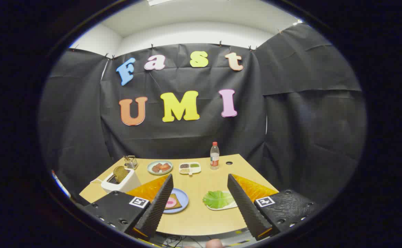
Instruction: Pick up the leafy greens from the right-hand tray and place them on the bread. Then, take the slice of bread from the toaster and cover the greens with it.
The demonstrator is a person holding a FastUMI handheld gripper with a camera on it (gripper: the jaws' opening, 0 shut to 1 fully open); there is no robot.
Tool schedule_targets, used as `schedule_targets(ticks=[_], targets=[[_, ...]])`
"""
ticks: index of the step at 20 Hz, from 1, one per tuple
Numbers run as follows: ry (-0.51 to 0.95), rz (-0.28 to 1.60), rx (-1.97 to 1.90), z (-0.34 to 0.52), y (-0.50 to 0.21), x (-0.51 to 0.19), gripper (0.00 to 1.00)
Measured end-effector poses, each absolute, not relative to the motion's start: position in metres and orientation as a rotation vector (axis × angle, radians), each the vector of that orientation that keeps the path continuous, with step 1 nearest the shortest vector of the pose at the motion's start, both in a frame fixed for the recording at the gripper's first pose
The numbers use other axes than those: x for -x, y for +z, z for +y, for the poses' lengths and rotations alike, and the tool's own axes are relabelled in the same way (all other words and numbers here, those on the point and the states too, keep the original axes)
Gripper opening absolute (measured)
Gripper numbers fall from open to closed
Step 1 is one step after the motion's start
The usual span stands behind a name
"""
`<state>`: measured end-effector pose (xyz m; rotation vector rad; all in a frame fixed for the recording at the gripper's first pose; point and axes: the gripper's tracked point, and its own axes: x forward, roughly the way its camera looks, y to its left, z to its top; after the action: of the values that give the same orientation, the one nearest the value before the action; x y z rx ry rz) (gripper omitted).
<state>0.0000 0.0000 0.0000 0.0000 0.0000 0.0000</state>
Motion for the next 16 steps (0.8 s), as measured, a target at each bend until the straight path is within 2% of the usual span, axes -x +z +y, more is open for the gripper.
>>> schedule_targets(ticks=[16], targets=[[0.037, -0.002, 0.023, 0.005, 0.002, -0.016, 0.96]])
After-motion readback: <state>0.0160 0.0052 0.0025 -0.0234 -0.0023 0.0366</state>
